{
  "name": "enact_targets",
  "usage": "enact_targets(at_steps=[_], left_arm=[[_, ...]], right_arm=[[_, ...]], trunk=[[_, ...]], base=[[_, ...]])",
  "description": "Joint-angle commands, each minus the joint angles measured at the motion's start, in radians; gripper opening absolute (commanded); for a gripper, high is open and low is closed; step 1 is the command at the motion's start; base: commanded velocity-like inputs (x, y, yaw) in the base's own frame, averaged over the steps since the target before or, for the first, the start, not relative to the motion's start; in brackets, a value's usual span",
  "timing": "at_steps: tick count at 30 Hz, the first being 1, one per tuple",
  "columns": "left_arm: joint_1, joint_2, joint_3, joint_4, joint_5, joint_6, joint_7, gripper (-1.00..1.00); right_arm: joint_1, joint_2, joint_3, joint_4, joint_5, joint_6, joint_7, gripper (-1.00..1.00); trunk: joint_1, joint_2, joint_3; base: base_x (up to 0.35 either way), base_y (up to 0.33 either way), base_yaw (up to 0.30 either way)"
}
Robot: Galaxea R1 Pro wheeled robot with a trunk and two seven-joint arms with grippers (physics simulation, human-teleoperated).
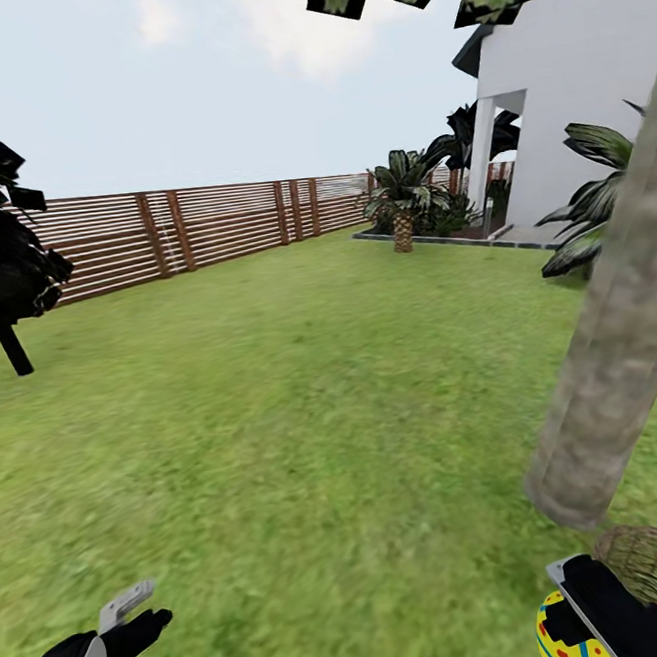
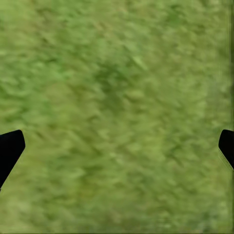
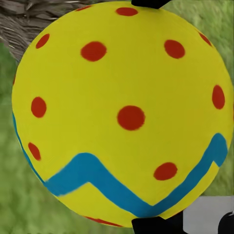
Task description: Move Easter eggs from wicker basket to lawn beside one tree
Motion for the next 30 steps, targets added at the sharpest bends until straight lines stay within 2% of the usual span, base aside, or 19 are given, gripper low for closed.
enact_targets(at_steps=[1,8,18,19,22,30], left_arm=[[0.0,0.0,0.004,-0.001,0.001,0.006,-0.004,1.0],[0.0,0.0,0.005,0.001,0.003,0.006,-0.005,1.0],[0.0,0.0,0.007,0.002,0.006,0.005,-0.01,1.0],[0.0,0.0,0.007,0.002,0.006,0.004,-0.01,1.0],[0.0,0.0,0.007,0.002,0.006,0.006,-0.009,1.0],[0.0,0.0,0.005,0.002,0.004,0.015,-0.003,1.0]], right_arm=[[-0.001,-0.001,0.003,-0.001,0.011,0.005,0.009,-1.0],[-0.001,-0.001,0.003,-0.002,0.01,0.005,0.009,-1.0],[-0.001,-0.015,0.001,0.015,0.004,0.0,0.02,-1.0],[0.0,-0.014,0.001,0.036,0.004,-0.04,0.02,-1.0],[-0.001,-0.01,0.002,0.04,0.007,-0.058,0.016,-1.0],[-0.001,-0.005,0.002,0.034,0.005,-0.06,0.012,-1.0]], trunk=[[0.001,-0.001,-0.001],[0.001,-0.001,-0.001],[0.001,-0.001,-0.001],[0.001,-0.001,-0.001],[0.001,-0.001,-0.001],[0.001,-0.001,-0.001]], base=[[0.294,0.2,-0.133],[0.266,0.184,-0.05],[0.012,0.009,0.0],[0.0,0.0,0.0],[0.017,0.0,0.0],[0.316,0.0,0.0]])
